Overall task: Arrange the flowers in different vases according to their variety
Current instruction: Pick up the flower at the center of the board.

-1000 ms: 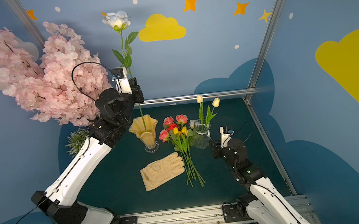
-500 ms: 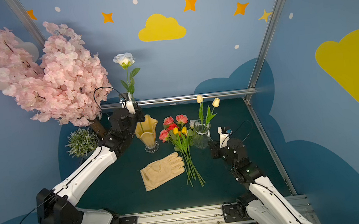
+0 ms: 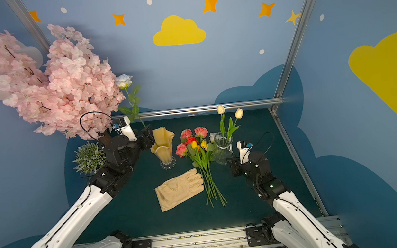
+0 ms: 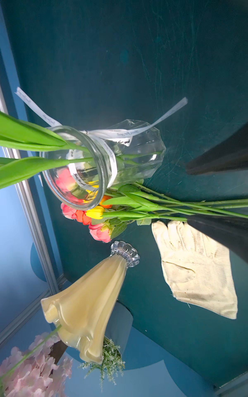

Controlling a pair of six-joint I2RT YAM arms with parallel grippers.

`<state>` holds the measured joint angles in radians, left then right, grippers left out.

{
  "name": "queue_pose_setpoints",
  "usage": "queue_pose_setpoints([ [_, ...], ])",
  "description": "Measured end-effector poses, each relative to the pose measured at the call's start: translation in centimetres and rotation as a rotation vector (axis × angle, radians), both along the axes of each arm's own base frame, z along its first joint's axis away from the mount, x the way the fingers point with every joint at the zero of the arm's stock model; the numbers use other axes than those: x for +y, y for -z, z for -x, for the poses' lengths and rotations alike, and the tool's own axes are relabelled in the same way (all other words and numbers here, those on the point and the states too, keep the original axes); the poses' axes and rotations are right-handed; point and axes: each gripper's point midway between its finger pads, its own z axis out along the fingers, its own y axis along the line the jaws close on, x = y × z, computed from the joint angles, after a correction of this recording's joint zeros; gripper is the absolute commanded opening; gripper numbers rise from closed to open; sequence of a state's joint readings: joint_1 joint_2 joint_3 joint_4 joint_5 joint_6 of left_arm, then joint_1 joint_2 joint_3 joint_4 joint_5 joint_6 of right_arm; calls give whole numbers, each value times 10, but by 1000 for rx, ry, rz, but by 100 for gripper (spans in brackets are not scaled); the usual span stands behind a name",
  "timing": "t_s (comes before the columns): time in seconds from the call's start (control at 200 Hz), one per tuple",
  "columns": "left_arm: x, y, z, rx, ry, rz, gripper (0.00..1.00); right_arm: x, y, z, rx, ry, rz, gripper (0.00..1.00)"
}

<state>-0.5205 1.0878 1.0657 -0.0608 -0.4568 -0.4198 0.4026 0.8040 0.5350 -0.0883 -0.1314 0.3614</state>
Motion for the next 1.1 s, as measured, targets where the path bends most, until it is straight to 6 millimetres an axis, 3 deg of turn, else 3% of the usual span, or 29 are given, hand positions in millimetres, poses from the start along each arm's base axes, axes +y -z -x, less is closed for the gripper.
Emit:
queue_pose_setpoints([
  [0.18, -11, 11, 32, 54, 85, 10, 81, 13, 5, 4, 22, -58, 1, 35],
  [0.396, -26, 45, 66, 122, 189, 12, 83, 42, -2, 12, 11, -177, 24, 34],
  [0.606, -37, 104, 85, 199, 262, -12, 89, 77, -4, 16, 36, -299, 60, 32],
  [0.771, -41, 157, 95, 266, 305, -45, 100, 97, -2, 16, 86, -357, 97, 31],
  [0.906, -50, 179, 99, 284, 363, -70, 100, 109, 16, 16, 179, -387, 139, 30],
  [1.096, -62, 198, 106, 254, 456, -112, 100, 123, 60, 24, 362, -423, 228, 27],
])
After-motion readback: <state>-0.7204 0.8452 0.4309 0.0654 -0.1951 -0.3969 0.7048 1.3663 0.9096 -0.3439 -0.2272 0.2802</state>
